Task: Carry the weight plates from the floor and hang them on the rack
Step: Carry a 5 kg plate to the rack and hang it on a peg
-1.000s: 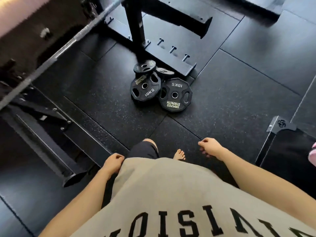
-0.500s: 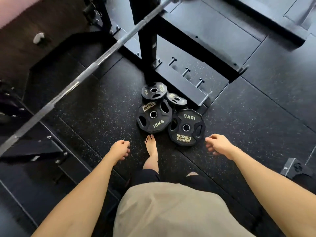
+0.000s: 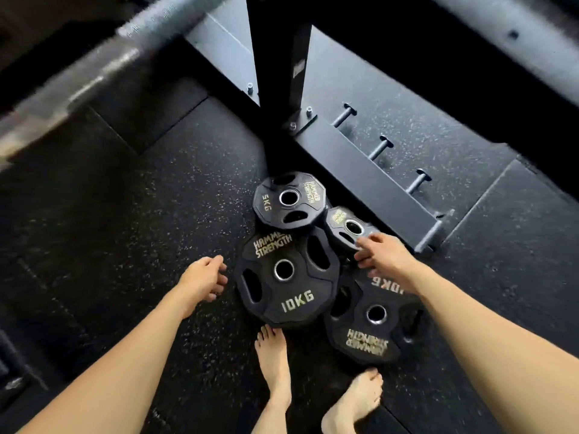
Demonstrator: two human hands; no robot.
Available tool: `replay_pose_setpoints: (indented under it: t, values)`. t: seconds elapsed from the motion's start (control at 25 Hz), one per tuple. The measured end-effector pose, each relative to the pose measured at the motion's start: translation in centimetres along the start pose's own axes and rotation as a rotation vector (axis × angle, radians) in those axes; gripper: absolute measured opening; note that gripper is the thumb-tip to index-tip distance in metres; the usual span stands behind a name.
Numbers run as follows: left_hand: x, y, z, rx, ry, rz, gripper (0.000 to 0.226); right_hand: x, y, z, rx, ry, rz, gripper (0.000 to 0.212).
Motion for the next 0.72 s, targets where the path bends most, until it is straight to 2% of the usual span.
replay_pose_setpoints:
  t: [0.12, 0.32, 0.4, 0.56, 0.64, 0.72]
  values:
    - [10.7, -3.3, 1.4, -0.042, -0.029, 0.004, 0.034, 10.7, -2.6, 0.0, -0.003, 0.017, 0.011, 0.022]
    - [24.6, -8.5, 4.4, -0.092, -0.096, 0.046, 0.047, 24.7, -3.8, -1.4, -0.116, 0.175, 0.236, 0.041]
    - [28.3, -10.3, 5.0, -0.152, -0.091, 0.056, 0.065, 28.0, -4.2, -1.4, -0.160, 0.172, 0.255, 0.049]
    - [33.5, -11.9, 5.0, -0.363, -0.063, 0.048, 0.122, 33.9, -6.7, -0.4, -0.094, 0.101, 0.166, 0.075]
    - [34.5, -12.4, 5.1, -0.405, -0.069, 0.002, 0.130, 35.3, -7.8, -0.3, -0.029, 0.060, 0.121, 0.087]
    - [35.1, -13.1, 5.1, -0.479, -0.077, -0.059, 0.135, 35.7, -8.1, -0.4, 0.037, 0.070, 0.128, 0.073]
Point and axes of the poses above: each hand's wrist, its own x-axis towards the middle knuckle, its own y-axis out of the back of the hand, z = x × y, the point moved 6 cm from there along x, towards the middle knuckle, and after that the axes turned 2 degrees about -z, right-handed, at the moved point
